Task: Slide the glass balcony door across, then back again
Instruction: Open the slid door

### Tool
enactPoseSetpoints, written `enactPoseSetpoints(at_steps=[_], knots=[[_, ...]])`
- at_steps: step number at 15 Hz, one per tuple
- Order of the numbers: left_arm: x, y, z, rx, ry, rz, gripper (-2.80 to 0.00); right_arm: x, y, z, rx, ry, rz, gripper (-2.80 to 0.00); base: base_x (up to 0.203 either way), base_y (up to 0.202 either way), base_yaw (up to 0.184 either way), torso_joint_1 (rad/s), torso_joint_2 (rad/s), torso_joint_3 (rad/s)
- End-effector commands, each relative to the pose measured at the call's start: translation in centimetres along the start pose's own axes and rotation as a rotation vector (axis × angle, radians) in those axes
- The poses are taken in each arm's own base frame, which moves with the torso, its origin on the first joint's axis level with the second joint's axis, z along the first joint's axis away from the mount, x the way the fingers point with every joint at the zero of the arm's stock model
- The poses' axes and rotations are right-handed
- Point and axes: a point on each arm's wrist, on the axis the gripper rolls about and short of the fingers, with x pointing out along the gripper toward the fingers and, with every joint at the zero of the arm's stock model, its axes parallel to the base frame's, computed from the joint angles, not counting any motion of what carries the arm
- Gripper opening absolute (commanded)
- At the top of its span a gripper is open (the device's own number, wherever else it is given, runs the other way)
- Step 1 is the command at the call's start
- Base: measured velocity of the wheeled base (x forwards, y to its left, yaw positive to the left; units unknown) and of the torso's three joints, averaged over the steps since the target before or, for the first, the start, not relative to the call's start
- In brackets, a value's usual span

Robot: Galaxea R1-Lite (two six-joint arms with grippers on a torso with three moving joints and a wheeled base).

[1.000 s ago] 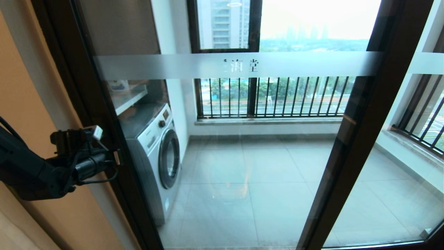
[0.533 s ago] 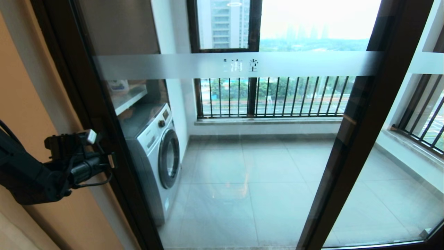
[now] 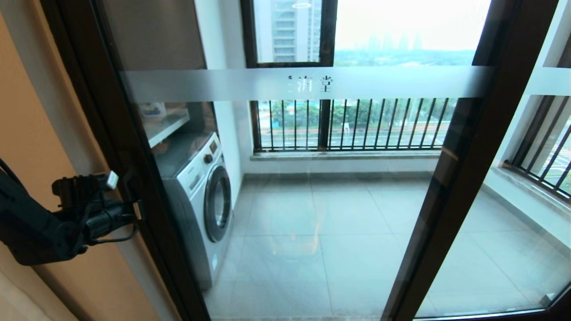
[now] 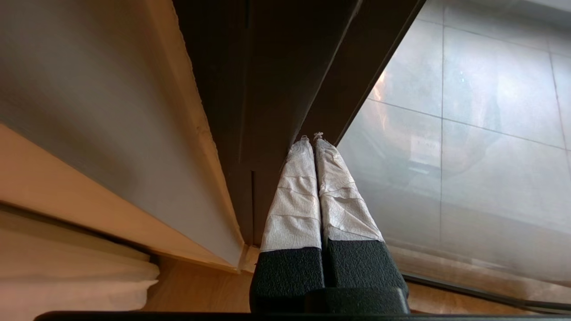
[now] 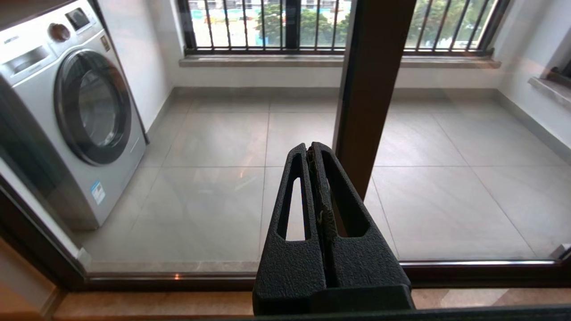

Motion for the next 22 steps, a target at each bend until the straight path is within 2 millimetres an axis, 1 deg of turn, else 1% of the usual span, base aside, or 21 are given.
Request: enactPoseSetpoints(at_steps=[1,3,5,8,12,14,16,17,18,19,20,21,22], knots=[[0.1,0.1,0.1,-0.002,-0.011,-0.001,-2.80,0.0,0.0,0.0,-0.001,0.001,0.001,-2.80,0.000,0.000,0.000,0.000,0.00,0.000],[-0.3,0.0,0.4,-0.003,-0.018,-0.005,-2.80,0.0,0.0,0.0,-0.001,0.001,0.001,-2.80,0.000,0.000,0.000,0.000,0.00,0.000],[-1.3,-0.4,0.9,0.000,-0.037,-0.019,-2.80,0.0,0.0,0.0,-0.001,0.001,0.001,-2.80,0.000,0.000,0.000,0.000,0.00,0.000],[-2.4,-2.3,1.1,0.014,-0.043,-0.072,-2.80,0.0,0.0,0.0,-0.001,0.001,0.001,-2.80,0.000,0.000,0.000,0.000,0.00,0.000],[-4.7,-4.6,2.1,0.031,-0.085,-0.133,-2.80,0.0,0.0,0.0,-0.001,0.001,0.001,-2.80,0.000,0.000,0.000,0.000,0.00,0.000],[-5.6,-5.8,2.2,0.039,-0.093,-0.161,-2.80,0.0,0.0,0.0,-0.001,0.001,0.001,-2.80,0.000,0.000,0.000,0.000,0.00,0.000],[-6.1,-5.6,2.5,0.039,-0.110,-0.154,-2.80,0.0,0.0,0.0,-0.001,0.001,0.001,-2.80,0.000,0.000,0.000,0.000,0.00,0.000],[-6.9,-5.4,3.4,0.035,-0.145,-0.150,-2.80,0.0,0.0,0.0,0.000,0.001,0.001,-2.80,0.000,0.000,0.000,0.000,0.00,0.000],[-8.2,-5.0,4.6,0.029,-0.196,-0.146,-2.80,0.0,0.0,0.0,0.000,0.001,0.001,-2.80,0.000,0.000,0.000,0.000,0.00,0.000],[-9.2,-4.3,5.7,0.022,-0.243,-0.133,-2.80,0.0,0.0,0.0,-0.001,0.001,0.001,-2.80,0.000,0.000,0.000,0.000,0.00,0.000],[-9.5,-3.3,6.6,0.014,-0.276,-0.107,-2.80,0.0,0.0,0.0,-0.001,0.001,0.001,-2.80,0.000,0.000,0.000,0.000,0.00,0.000],[-9.4,-2.3,7.2,0.006,-0.293,-0.079,-2.80,0.0,0.0,0.0,-0.001,0.001,0.001,-2.80,0.000,0.000,0.000,0.000,0.00,0.000],[-9.0,-1.1,7.3,-0.002,-0.289,-0.060,-2.80,0.0,0.0,0.0,-0.001,0.001,0.001,-2.80,0.000,0.000,0.000,0.000,0.00,0.000]])
